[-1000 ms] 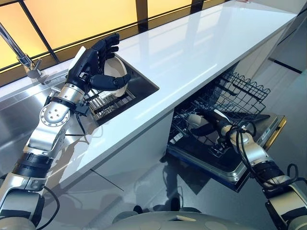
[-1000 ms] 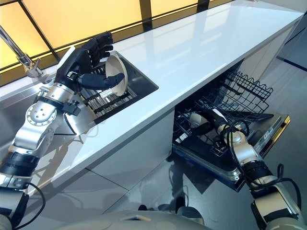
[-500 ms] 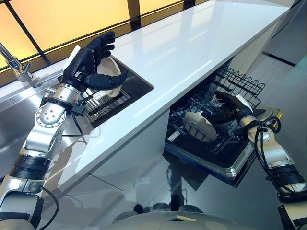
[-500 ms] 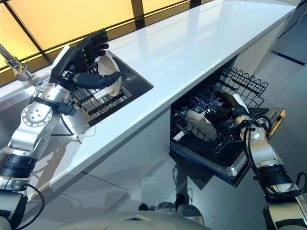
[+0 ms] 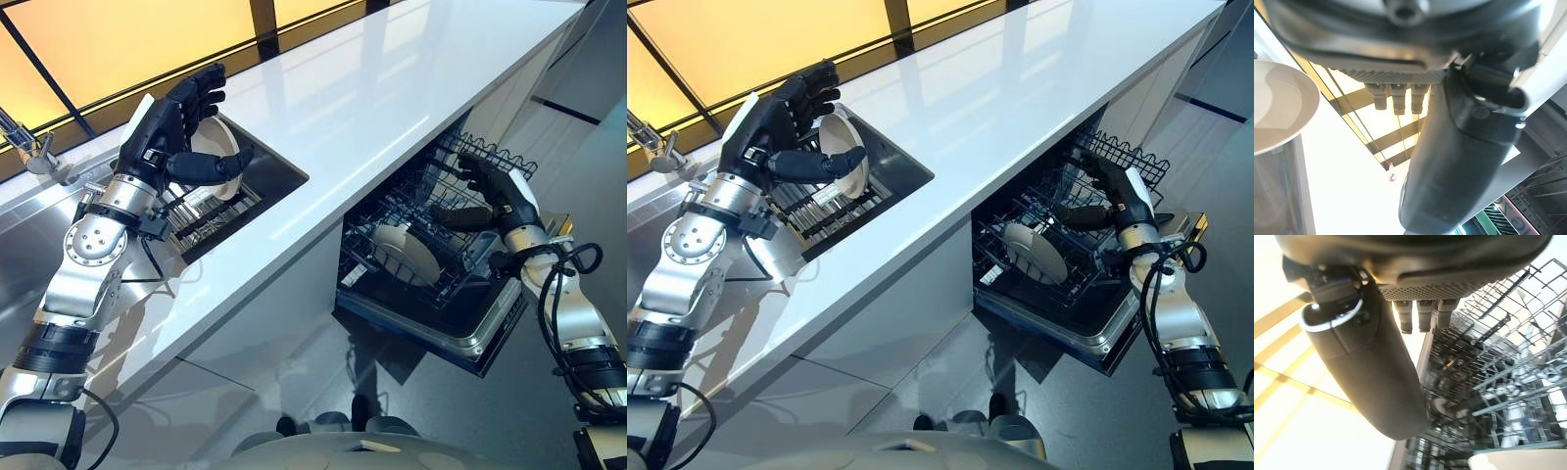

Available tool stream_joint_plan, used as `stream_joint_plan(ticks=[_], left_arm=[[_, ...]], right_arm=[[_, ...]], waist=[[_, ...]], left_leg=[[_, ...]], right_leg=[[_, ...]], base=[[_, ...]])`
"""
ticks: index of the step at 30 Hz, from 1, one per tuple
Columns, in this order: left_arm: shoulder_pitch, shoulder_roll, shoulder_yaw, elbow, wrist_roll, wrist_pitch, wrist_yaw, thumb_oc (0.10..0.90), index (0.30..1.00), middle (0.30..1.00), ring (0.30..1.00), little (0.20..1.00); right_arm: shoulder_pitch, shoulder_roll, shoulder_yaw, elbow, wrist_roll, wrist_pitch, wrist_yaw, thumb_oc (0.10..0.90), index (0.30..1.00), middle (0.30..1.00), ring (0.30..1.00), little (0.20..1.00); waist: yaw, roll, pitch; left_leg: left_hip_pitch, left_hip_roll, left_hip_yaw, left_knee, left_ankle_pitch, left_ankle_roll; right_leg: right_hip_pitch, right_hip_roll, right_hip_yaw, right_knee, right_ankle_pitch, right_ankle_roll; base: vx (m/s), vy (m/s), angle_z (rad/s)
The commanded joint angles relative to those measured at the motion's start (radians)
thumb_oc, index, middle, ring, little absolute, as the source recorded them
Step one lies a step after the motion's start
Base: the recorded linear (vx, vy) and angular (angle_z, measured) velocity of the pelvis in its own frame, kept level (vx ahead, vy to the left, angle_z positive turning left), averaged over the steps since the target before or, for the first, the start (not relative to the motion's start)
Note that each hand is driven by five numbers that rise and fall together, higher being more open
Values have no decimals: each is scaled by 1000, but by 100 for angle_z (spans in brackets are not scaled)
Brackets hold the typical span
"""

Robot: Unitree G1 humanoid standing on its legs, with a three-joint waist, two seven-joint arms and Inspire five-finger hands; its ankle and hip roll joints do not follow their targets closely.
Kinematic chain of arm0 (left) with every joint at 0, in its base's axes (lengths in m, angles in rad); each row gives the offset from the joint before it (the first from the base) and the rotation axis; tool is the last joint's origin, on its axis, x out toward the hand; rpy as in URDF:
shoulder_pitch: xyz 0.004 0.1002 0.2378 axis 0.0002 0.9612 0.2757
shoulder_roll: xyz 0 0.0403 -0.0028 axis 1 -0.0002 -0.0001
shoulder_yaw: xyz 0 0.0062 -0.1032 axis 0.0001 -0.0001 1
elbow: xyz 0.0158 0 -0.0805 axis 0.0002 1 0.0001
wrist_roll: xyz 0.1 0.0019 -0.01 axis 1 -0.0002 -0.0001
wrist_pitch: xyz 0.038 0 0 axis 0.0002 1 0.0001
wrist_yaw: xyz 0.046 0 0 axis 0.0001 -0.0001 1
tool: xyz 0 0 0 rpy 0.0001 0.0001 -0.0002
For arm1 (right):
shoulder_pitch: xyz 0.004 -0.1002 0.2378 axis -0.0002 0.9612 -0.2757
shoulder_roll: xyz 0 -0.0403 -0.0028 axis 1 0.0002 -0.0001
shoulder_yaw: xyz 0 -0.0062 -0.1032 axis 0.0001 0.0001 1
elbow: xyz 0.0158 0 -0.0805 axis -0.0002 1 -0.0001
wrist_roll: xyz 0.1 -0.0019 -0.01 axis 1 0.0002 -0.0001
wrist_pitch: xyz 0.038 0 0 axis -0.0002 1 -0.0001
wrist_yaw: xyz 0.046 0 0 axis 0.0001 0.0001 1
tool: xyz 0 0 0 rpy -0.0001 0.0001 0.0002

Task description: Pick up plates and place into dishwasher.

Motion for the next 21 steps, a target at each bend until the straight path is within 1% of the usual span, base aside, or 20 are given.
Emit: stream_joint_plan(ticks=[1, 3, 4, 6, 8, 11, 13, 14, 16, 17, 18, 19, 20, 21], left_arm=[[-55, 85, 93, -28, 43, -100, 47, 800, 900, 900, 900, 900], [-64, 104, 96, -8, 63, -99, 68, 800, 900, 900, 900, 900], [-82, 134, 97, 16, 80, -82, 95, 800, 900, 900, 900, 900], [-100, 161, 97, 40, 90, -75, 107, 800, 900, 900, 900, 900], [-140, 209, 80, 84, 105, -64, 135, 800, 900, 900, 900, 900], [-225, 281, 39, 159, 118, -74, 162, 800, 900, 900, 900, 900], [-261, 309, 22, 175, 112, -74, 168, 800, 900, 900, 900, 900], [-291, 335, 14, 179, 114, -67, 180, 800, 900, 900, 900, 900], [-321, 359, 8, 184, 109, -56, 182, 800, 900, 900, 900, 900], [-359, 388, -7, 188, 109, -42, 192, 800, 900, 900, 900, 900], [-378, 399, -15, 193, 115, -33, 191, 800, 900, 900, 900, 900], [-412, 421, -30, 200, 121, -9, 191, 800, 900, 900, 900, 900], [-437, 433, -49, 213, 123, 0, 193, 800, 900, 900, 900, 900], [-472, 448, -75, 239, 163, 11, 194, 800, 900, 900, 900, 900]], right_arm=[[-65, -15, -87, -117, 91, -123, -38, 800, 900, 900, 900, 900], [-71, -17, -84, -121, 109, -118, -39, 800, 900, 900, 900, 900], [-78, -23, -81, -122, 117, -121, -47, 800, 900, 900, 900, 900], [-86, -30, -76, -122, 118, -126, -54, 800, 900, 900, 900, 900], [-108, -50, -67, -125, 137, -132, -59, 800, 900, 900, 900, 900], [-152, -76, -48, -129, 164, -120, -67, 800, 900, 900, 900, 900], [-161, -84, -45, -129, 169, -117, -72, 800, 900, 900, 900, 900], [-164, -93, -45, -130, 167, -107, -89, 800, 900, 900, 900, 900], [-168, -101, -42, -128, 170, -98, -100, 800, 900, 900, 900, 900], [-170, -104, -39, -122, 199, -92, -93, 800, 900, 900, 900, 900], [-171, -104, -40, -119, 211, -90, -89, 800, 900, 900, 900, 900], [-179, -107, -34, -117, 250, -86, -80, 800, 900, 900, 900, 900], [-186, -106, -29, -118, 282, -82, -83, 800, 900, 900, 900, 900], [-199, -101, -23, -119, 312, -77, -99, 800, 900, 900, 900, 900]], waist=[[2, -26, -84], [2, -25, -84], [1, -23, -83], [1, -21, -83], [1, -19, -84], [-2, -13, -84], [-3, -12, -84], [-4, -8, -86], [-5, -4, -88], [-5, 0, -89], [-5, 1, -90], [-5, 5, -91], [-5, 7, -90], [-7, 12, -91]], left_leg=[[-27, -19, -32, 2, -14, 3], [-26, -19, -31, 2, -13, 2], [-26, -19, -30, 2, -12, 1], [-26, -19, -30, 2, -10, 0], [-29, -20, -31, 2, -8, -1], [-31, -21, -30, 2, -7, -2], [-33, -22, -29, 2, -6, -3], [-34, -22, -28, 2, -6, -3], [-35, -22, -28, 2, -6, -3], [-36, -22, -27, 2, -5, -3], [-36, -22, -26, 2, -5, -4], [-36, -22, -25, 2, -5, -5], [-37, -22, -24, 2, -5, -5], [-38, -22, -24, 2, -6, -6]], right_leg=[[44, -31, -31, 9, 0, 62], [45, -31, -31, 9, 0, 62], [46, -32, -34, 9, 0, 62], [46, -32, -36, 9, 0, 63], [45, -32, -39, 9, 1, 64], [43, -32, -41, 9, 1, 64], [42, -32, -42, 9, 1, 65], [41, -33, -42, 9, 0, 65], [39, -33, -42, 9, 0, 66], [39, -33, -42, 9, 0, 66], [39, -33, -42, 9, -1, 66], [39, -33, -43, 9, -1, 67], [39, -34, -43, 9, -1, 67], [39, -34, -44, 9, -2, 67]], base=[[0, 0, 0], [0, 0, 0], [0, 0, 0], [0, 0, 0], [0, 0, 0], [0, 0, 0], [0, 0, 0], [0, 0, 0], [0, 0, 0], [0, 0, 0], [0, 0, 0], [0, 0, 0], [0, 0, 0], [0, 0, 0]])
